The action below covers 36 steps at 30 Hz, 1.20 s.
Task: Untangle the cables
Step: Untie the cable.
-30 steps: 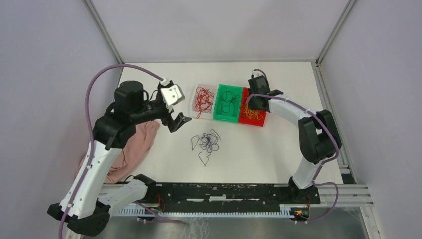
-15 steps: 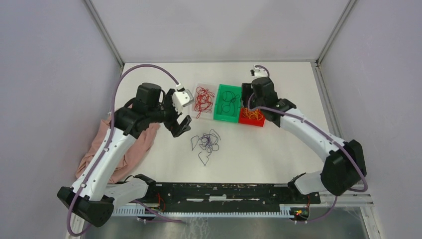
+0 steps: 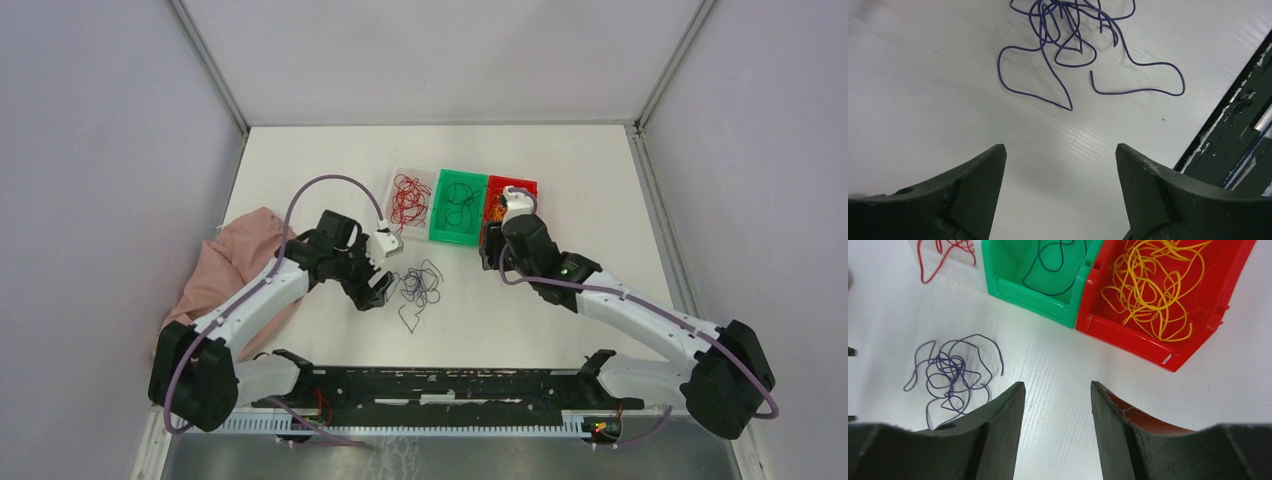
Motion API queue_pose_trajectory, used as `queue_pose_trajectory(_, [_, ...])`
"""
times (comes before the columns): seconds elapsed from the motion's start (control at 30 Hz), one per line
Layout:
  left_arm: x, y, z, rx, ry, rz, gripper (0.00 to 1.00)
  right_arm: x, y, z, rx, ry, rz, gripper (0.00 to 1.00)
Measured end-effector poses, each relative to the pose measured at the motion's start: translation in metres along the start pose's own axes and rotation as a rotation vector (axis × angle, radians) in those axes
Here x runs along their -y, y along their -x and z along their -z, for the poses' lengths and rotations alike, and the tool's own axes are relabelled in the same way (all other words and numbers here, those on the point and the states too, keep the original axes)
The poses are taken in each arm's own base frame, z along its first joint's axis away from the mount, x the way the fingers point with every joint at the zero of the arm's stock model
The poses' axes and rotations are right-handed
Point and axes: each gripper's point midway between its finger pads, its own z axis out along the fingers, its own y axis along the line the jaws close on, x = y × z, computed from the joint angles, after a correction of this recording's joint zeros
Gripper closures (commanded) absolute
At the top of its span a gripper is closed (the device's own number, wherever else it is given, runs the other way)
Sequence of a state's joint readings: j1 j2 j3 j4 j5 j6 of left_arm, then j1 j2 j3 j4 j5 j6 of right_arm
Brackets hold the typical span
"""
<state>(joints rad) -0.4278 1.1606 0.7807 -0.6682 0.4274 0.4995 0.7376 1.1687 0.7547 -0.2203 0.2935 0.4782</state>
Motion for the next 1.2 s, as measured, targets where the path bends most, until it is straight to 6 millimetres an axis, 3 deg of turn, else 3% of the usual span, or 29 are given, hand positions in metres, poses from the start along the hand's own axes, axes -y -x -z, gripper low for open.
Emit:
queue_pose_trajectory(0.1, [-0.003,-0.013,-0.022,-0.037,-0.017,0.013,0.14,0.001,0.012,0.009,0.049,-0.001,-0.033,0.44])
queue_pose_trajectory(0.37, [0.004,0.0,-0.056,-0.028,-0.036,-0.09,0.23,0.007,0.007,0.009,0.052,-0.029,-0.067,0.52])
queue_pose_trajectory(0.47, [0.002,0.001,-0.063,-0.031,-0.022,-0.112,0.42,0.008,0.007,0.009,0.052,-0.031,-0.072,0.57])
queue_pose_trajectory(0.63, [-0.005,-0.013,-0.069,-0.072,0.021,-0.116,0.74,0.007,0.007,0.009,0.053,-0.031,-0.08,0.59])
queue_pose_trajectory(0.73, [-0.011,-0.014,-0.065,-0.077,0.055,-0.143,0.9,0.006,0.008,0.009,0.058,-0.023,-0.082,0.53])
queue_pose_trajectory(0.87, [-0.015,-0.003,-0.046,-0.041,0.108,-0.195,0.92,-0.004,0.013,0.008,0.07,0.023,-0.089,0.4])
queue_pose_trajectory(0.97, [-0.017,0.009,-0.028,-0.015,0.14,-0.224,0.92,-0.018,0.015,0.003,0.069,0.091,-0.08,0.35])
queue_pose_trajectory(1.07, [-0.018,0.032,-0.006,0.017,0.162,-0.249,0.92,-0.037,0.021,0.0,0.087,0.18,-0.063,0.31])
queue_pose_trajectory(1.2, [-0.02,0.077,0.028,0.096,0.189,-0.281,0.92,-0.079,0.037,0.003,0.167,0.367,0.007,0.28])
